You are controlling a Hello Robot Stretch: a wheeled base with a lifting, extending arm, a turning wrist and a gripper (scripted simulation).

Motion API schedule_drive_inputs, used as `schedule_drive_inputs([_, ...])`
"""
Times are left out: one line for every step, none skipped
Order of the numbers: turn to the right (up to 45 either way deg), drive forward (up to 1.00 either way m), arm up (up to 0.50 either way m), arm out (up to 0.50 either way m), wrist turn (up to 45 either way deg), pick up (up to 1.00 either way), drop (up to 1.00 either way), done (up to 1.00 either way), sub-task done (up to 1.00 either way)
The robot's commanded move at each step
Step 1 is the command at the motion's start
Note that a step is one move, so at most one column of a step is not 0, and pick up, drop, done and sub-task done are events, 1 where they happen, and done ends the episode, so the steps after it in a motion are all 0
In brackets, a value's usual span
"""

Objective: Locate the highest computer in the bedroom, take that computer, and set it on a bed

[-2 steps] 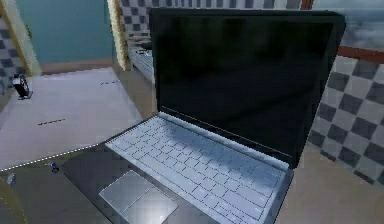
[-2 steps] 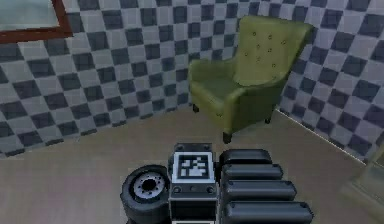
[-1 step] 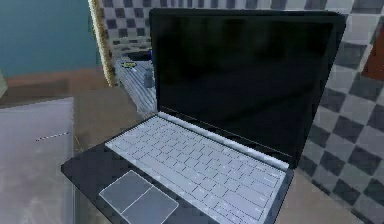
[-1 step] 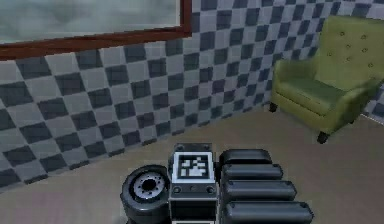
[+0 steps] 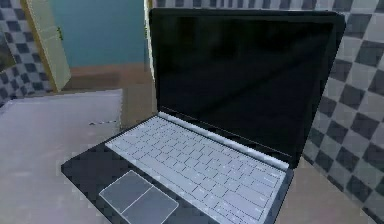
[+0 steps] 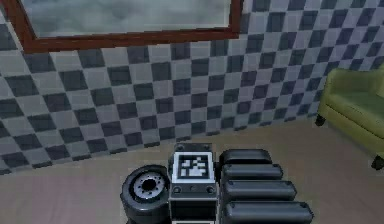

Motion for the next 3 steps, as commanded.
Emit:
schedule_drive_inputs([0.0, 0.20, 0.00, 0.00, 0.0, 0.00, 0.00, 0.00, 0.00])
schedule_drive_inputs([-6.0, 0.00, 0.00, 0.00, 0.0, 0.00, 0.00, 0.00, 0.00])
schedule_drive_inputs([-3.0, 0.00, 0.00, 0.00, 0.0, 0.00, 0.00, 0.00, 0.00])
